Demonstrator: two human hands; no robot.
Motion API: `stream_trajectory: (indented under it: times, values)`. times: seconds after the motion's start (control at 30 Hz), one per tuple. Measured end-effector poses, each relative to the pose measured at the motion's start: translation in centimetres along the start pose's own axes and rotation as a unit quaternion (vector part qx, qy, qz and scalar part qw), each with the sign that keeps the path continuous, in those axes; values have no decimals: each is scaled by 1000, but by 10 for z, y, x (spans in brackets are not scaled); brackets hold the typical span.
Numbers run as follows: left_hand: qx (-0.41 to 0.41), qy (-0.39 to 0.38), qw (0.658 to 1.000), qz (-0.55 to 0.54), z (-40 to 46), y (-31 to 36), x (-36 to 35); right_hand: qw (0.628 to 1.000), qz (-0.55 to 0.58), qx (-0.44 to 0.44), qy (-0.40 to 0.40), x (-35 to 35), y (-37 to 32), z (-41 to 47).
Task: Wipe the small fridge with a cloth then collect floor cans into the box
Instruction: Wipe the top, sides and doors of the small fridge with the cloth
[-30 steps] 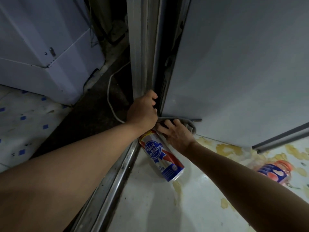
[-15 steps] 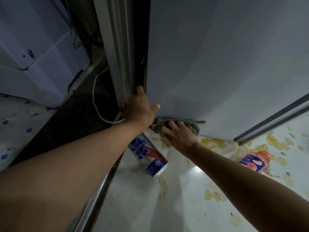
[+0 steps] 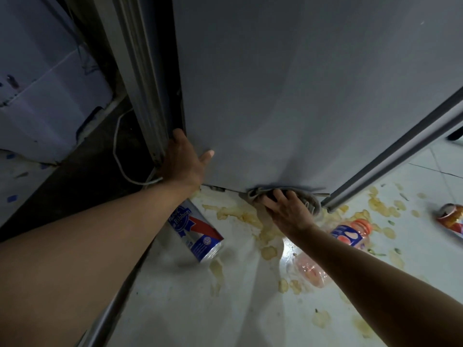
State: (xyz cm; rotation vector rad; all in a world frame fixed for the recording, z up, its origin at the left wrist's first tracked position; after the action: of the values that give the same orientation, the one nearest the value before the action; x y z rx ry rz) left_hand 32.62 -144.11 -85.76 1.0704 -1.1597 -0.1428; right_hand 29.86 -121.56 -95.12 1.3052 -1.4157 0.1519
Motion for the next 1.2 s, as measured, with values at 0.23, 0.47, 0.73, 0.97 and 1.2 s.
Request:
stream_trajectory:
  times: [0.23, 0.47, 0.73, 0.97, 1.2]
  values:
    - [-1, 7, 1000, -10, 1, 0, -1, 997, 20, -51, -55, -27, 28, -36]
    - [10, 4, 1000, -25, 2, 0, -1, 995, 2, -63, -71, -26, 35, -48]
    - [25, 3, 1000, -3, 1, 1, 1, 989, 8, -111, -93, -35, 60, -78]
    - [73, -22, 997, -29, -18, 3, -2, 965, 110, -229, -73, -17, 68, -91]
    - [-77, -86, 984, 136, -76, 61, -24, 789, 462, -401, 56, -13, 83, -154]
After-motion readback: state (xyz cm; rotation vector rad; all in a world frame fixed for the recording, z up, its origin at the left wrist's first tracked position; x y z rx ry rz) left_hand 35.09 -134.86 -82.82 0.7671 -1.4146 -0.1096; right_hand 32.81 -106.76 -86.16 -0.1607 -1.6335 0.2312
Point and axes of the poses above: each hand's wrist, its own z-axis towards the middle knuckle, its own x-axis out of the back of the hand, y = z × x, the point moved 6 cm from there along z, towards the middle knuckle
